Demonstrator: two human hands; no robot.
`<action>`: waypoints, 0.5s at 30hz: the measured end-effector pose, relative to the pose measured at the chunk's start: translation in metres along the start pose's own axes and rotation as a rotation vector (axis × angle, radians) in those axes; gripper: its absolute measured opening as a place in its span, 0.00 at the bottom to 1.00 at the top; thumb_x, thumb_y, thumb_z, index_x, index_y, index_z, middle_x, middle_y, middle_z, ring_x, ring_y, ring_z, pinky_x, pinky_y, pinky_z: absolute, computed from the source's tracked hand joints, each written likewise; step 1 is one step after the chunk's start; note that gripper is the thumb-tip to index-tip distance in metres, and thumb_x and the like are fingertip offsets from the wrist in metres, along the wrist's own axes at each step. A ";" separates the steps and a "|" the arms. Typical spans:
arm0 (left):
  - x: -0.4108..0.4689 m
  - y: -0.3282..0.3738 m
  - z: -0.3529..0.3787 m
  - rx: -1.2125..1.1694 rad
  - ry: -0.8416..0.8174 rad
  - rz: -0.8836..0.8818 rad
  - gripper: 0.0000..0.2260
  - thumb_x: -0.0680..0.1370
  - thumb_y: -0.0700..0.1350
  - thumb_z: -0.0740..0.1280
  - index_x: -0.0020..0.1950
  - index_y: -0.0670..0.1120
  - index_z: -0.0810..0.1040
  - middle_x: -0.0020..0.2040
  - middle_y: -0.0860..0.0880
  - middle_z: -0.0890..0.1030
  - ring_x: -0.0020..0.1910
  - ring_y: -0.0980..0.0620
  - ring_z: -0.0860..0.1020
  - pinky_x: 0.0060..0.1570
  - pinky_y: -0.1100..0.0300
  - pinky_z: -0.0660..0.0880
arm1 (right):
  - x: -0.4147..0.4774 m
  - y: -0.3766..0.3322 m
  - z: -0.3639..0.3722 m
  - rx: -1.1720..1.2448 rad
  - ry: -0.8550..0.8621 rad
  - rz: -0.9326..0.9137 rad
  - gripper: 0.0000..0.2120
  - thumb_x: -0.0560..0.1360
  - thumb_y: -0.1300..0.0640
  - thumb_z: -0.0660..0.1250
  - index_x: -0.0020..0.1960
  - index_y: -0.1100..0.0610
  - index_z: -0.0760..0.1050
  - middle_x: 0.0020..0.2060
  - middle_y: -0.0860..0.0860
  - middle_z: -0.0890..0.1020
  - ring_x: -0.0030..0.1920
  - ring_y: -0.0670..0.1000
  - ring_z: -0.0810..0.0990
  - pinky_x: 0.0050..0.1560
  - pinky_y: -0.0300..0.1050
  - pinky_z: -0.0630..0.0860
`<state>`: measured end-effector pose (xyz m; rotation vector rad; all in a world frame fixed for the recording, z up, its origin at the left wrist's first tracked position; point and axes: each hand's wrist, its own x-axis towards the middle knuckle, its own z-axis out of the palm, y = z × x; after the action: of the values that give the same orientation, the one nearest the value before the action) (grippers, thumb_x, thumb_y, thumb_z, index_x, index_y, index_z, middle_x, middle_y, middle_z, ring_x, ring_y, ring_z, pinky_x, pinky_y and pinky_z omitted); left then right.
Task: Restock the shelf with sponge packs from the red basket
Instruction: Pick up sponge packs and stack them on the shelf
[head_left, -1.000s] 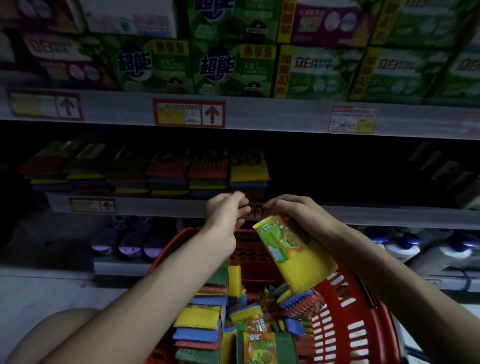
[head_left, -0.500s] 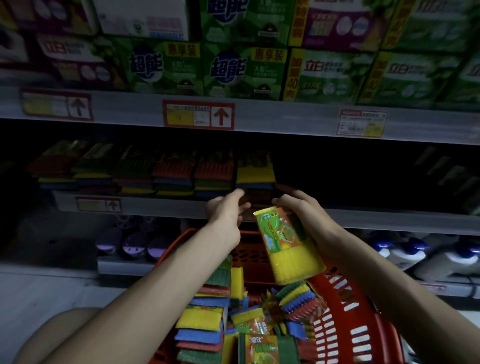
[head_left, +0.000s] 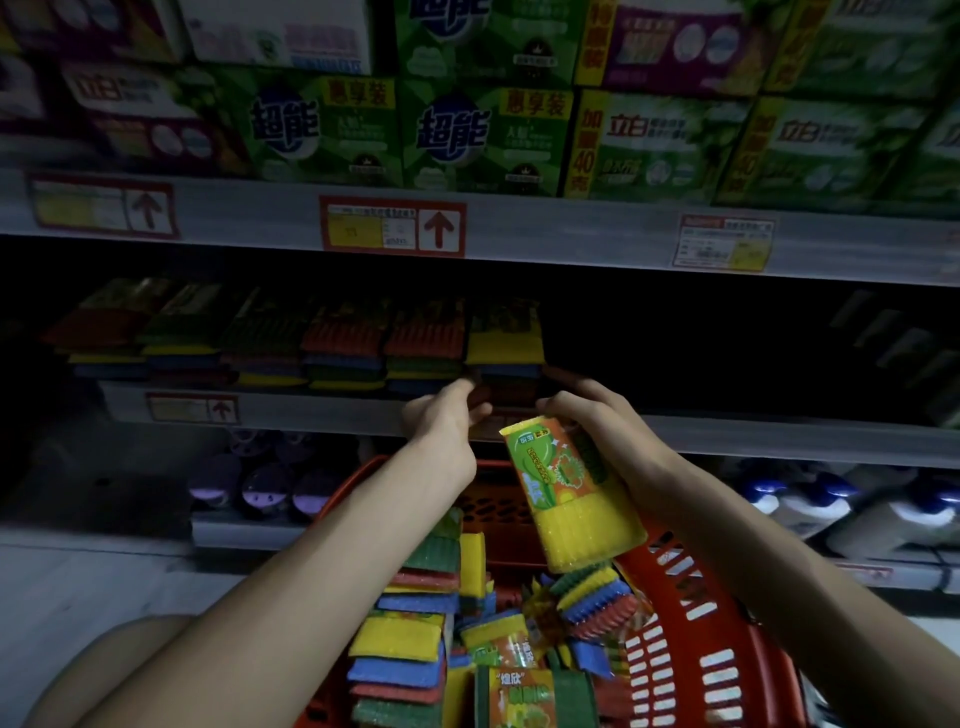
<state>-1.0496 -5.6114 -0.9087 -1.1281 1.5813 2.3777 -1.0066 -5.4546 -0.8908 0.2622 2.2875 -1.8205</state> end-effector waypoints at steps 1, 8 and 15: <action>0.000 0.000 0.001 -0.002 0.000 0.000 0.10 0.79 0.39 0.71 0.59 0.39 0.78 0.55 0.42 0.85 0.29 0.56 0.80 0.16 0.70 0.63 | 0.000 0.000 0.000 0.000 0.003 0.002 0.18 0.77 0.51 0.71 0.65 0.50 0.75 0.45 0.55 0.85 0.41 0.52 0.85 0.41 0.45 0.79; -0.004 0.001 -0.002 0.013 -0.016 -0.023 0.06 0.78 0.42 0.72 0.45 0.45 0.76 0.42 0.47 0.83 0.32 0.56 0.80 0.24 0.66 0.65 | -0.001 -0.002 0.001 -0.011 0.000 -0.003 0.18 0.78 0.51 0.70 0.67 0.50 0.74 0.44 0.54 0.84 0.41 0.50 0.84 0.39 0.42 0.77; -0.006 0.002 -0.002 0.017 -0.021 -0.013 0.05 0.79 0.41 0.71 0.54 0.43 0.78 0.45 0.46 0.84 0.28 0.58 0.79 0.18 0.68 0.61 | -0.002 -0.003 -0.004 -0.013 -0.003 0.015 0.20 0.77 0.50 0.71 0.68 0.51 0.73 0.45 0.55 0.84 0.42 0.52 0.85 0.40 0.44 0.79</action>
<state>-1.0452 -5.6119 -0.9045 -1.1026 1.5802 2.3553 -1.0057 -5.4516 -0.8869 0.2738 2.2888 -1.7973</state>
